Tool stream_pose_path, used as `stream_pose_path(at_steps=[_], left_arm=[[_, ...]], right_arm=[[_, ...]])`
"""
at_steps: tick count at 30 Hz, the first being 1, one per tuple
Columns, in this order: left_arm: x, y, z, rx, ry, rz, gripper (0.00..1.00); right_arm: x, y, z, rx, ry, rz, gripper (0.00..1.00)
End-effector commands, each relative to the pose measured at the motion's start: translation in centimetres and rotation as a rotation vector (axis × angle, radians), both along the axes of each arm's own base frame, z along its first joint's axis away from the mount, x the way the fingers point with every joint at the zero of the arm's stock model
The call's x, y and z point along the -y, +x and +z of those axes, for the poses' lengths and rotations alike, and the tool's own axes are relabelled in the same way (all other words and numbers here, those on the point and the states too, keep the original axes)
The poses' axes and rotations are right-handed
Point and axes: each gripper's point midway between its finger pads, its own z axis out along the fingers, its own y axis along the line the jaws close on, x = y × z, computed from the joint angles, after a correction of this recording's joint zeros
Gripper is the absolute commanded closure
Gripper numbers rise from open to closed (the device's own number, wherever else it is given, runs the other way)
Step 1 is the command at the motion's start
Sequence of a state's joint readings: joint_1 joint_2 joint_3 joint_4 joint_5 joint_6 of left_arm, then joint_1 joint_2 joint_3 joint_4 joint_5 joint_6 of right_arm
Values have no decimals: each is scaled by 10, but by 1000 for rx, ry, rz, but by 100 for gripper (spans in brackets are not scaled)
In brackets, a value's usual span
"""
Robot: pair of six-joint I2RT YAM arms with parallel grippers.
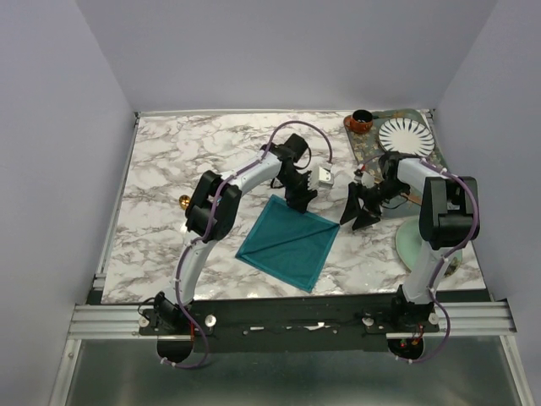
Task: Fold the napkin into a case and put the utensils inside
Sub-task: Move the upper triangle-folded napkin to the center of the board, then pick up the upper triangle-folded napkin from the center of the board.
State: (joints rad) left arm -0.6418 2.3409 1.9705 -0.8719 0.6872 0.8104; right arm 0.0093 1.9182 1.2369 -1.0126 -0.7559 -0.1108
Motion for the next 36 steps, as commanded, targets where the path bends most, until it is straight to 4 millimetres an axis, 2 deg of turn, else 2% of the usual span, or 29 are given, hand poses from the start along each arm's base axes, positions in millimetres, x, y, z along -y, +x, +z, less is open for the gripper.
stream_pose_path(at_steps=[1,4,8,9,11,12,13,15,21,23,28,33,36], left_arm=[[-39,-27,-12,-43,109,-5,51],[-48,-38,-7,-80,118,18,54],[-70,-52,-12,-114,173,49,55],[-74,-55,-5,-113,167,57,55],[-84,-67,-7,-127,178,46,53],[-85,-66,1,-104,168,47,52],[-84,-66,3,-95,158,45,48],[-76,-61,12,-84,126,48,46],[-40,-36,27,-66,23,53,48],[-31,-37,27,-64,10,32,50],[-19,-49,16,-63,29,-28,54],[-22,-65,-4,-74,83,-68,54],[-25,-68,-15,-72,119,-75,55]], right_arm=[[-1,11,5,42,15,0,30],[-3,15,5,39,27,-4,30],[-4,20,6,46,36,-6,30],[-5,20,7,47,44,-5,30],[-6,22,8,47,53,-7,30],[-8,23,9,45,66,-11,30],[-9,23,9,41,72,-13,30],[-13,25,9,32,94,-25,30],[-20,28,7,27,108,-48,30],[-23,27,6,22,114,-51,30],[-29,23,1,15,116,-48,31],[-32,19,-3,10,113,-35,30],[-33,17,-6,8,114,-28,30]])
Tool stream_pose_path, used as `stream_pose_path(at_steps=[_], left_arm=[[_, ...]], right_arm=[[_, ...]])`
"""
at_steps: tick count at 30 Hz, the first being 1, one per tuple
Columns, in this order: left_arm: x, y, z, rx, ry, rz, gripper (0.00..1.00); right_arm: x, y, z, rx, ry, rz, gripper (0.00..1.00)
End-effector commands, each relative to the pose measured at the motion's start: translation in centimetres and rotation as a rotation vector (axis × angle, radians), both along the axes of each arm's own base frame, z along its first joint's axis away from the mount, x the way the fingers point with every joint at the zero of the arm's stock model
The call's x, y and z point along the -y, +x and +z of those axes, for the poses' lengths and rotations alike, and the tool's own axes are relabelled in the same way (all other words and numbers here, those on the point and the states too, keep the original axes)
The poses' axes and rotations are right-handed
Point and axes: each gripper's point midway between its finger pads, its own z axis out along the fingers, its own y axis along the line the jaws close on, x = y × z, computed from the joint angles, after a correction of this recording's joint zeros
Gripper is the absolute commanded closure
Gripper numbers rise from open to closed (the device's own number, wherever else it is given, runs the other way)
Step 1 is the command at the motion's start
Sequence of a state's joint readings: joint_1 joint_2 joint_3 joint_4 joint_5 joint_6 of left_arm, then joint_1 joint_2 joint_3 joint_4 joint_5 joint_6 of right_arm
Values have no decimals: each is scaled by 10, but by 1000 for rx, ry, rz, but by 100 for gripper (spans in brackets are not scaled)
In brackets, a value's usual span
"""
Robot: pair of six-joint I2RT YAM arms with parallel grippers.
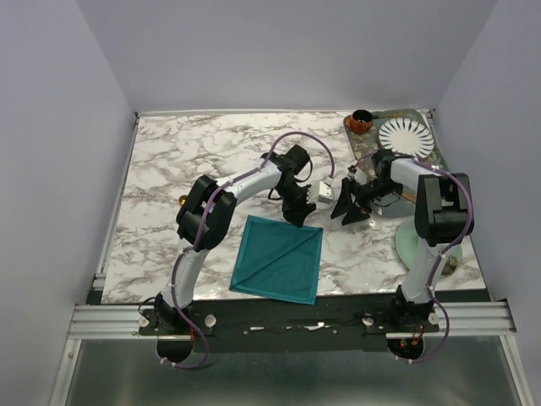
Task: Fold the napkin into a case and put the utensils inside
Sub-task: Pick up the upper triangle-folded napkin from the center of the board.
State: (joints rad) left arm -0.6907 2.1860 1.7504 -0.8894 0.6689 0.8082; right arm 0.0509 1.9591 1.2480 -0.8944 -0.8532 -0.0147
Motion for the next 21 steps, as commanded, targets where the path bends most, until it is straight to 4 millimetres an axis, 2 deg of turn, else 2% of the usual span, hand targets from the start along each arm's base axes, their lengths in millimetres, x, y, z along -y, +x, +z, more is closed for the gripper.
stream_pose_path(at_steps=[1,9,15,16,19,21], left_arm=[[-6,-13,-23,-15,65,-39,57],[-13,-17,-36,-2,107,-58,66],[-12,-17,-36,16,98,-54,79],[-11,-15,-35,27,90,-49,86],[-9,-14,-29,45,74,-47,98],[-10,-15,-23,58,60,-51,100]], right_arm=[[-7,-4,-7,-14,22,8,30],[-14,-6,-13,-28,24,28,30],[-22,-3,-15,-18,27,54,30],[-25,-3,-15,-44,29,41,30],[-34,1,-16,-31,42,54,27],[-39,3,-21,-23,43,65,23]])
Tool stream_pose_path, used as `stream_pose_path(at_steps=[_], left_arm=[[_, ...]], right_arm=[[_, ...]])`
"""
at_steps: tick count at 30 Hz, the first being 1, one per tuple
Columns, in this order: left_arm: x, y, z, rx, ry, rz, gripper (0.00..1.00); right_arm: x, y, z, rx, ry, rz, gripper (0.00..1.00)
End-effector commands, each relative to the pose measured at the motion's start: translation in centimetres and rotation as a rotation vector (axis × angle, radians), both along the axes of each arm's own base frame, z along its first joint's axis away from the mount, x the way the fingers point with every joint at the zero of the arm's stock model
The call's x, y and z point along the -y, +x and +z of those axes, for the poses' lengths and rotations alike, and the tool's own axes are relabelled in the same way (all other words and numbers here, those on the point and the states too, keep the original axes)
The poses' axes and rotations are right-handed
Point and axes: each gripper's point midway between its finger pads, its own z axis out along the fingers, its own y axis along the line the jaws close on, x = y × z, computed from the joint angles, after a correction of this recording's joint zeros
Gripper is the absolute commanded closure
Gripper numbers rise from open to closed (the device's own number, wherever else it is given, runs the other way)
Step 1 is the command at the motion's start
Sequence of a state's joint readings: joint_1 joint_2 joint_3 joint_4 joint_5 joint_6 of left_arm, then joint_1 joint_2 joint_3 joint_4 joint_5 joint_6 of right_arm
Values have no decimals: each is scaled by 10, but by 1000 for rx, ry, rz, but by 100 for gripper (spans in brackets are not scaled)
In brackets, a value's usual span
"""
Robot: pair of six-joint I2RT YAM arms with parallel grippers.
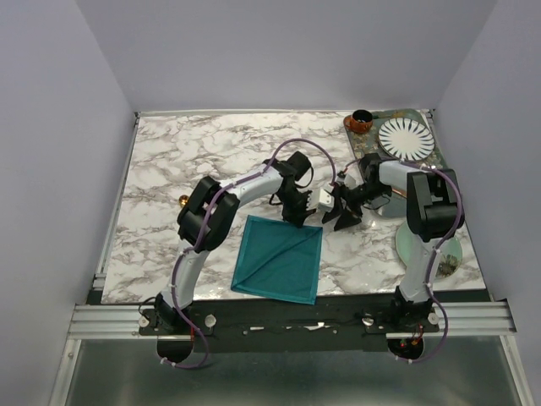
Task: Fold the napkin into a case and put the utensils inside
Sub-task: Pick up the upper triangle-folded napkin from the center of the board.
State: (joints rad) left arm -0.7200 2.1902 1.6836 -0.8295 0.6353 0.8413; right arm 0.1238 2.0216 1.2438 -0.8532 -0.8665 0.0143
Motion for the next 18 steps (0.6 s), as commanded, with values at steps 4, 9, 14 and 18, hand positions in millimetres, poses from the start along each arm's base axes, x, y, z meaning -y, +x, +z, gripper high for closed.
stream_pose_path(at_steps=[4,9,14,18], left_arm=[[-10,-7,7,61,-10,-10,100],[-12,-11,18,92,-45,-12,100],[-12,-11,23,125,-76,-10,100],[-12,-14,28,139,-101,-15,100]], right_arm=[[-22,17,-9,11,49,14,17],[-28,20,-13,10,67,27,14],[-44,10,-17,-8,99,73,12],[-55,5,-22,-16,110,108,7]])
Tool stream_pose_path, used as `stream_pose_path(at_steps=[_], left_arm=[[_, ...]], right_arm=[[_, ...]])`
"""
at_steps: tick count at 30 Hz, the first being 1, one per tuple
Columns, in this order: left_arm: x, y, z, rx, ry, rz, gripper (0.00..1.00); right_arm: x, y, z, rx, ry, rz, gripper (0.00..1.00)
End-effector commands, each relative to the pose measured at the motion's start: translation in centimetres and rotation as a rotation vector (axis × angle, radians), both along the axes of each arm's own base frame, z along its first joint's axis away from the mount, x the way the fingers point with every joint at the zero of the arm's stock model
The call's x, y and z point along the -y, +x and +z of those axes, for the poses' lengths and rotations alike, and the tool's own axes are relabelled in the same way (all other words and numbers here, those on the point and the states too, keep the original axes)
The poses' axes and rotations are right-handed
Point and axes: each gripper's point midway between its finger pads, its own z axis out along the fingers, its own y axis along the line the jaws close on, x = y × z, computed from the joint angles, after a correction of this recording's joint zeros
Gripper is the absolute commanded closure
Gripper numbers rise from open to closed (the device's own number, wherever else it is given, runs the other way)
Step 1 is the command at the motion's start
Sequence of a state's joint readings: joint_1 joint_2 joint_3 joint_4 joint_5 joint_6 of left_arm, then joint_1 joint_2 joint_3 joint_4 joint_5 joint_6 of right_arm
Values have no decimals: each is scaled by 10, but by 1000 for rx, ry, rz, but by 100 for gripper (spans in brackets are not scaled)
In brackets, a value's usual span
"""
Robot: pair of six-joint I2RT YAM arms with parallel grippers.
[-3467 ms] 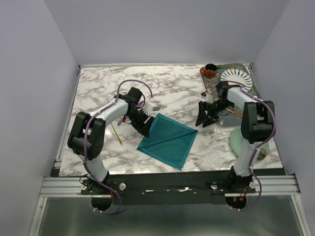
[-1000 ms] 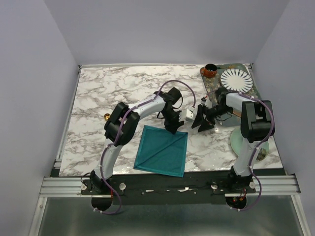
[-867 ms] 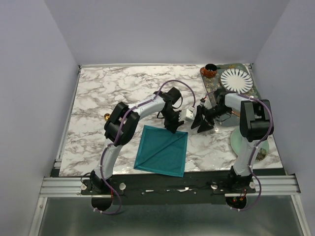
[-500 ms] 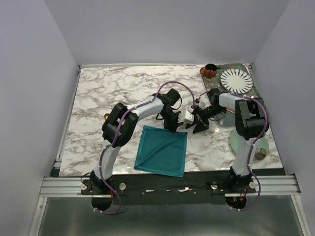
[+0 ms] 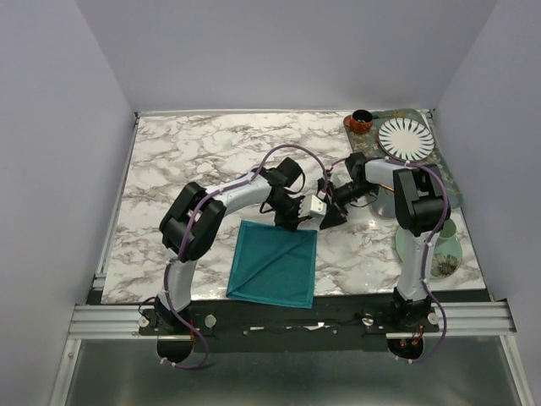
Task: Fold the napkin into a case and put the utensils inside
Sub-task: Pick up the upper triangle-folded napkin from the center of the board.
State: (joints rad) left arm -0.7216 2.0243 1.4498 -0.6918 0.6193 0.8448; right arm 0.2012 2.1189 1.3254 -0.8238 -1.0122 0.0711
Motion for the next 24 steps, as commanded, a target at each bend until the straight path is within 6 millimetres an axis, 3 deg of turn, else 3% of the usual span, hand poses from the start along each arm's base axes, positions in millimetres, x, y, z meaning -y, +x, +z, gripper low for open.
stream_pose_path(at_steps=[1,9,20,24], left_arm=[[7,3,22,80,-72,-21,100],[5,0,28,98,-95,-35,100],[4,2,23,100,-89,-32,100],[3,2,19,97,-80,-30,100]], right_arm=[[-14,-2,-31,37,-23,74,6],[-19,-5,-37,31,-10,97,6],[-25,-18,-17,67,76,162,25],[-24,-19,-18,70,60,179,26]])
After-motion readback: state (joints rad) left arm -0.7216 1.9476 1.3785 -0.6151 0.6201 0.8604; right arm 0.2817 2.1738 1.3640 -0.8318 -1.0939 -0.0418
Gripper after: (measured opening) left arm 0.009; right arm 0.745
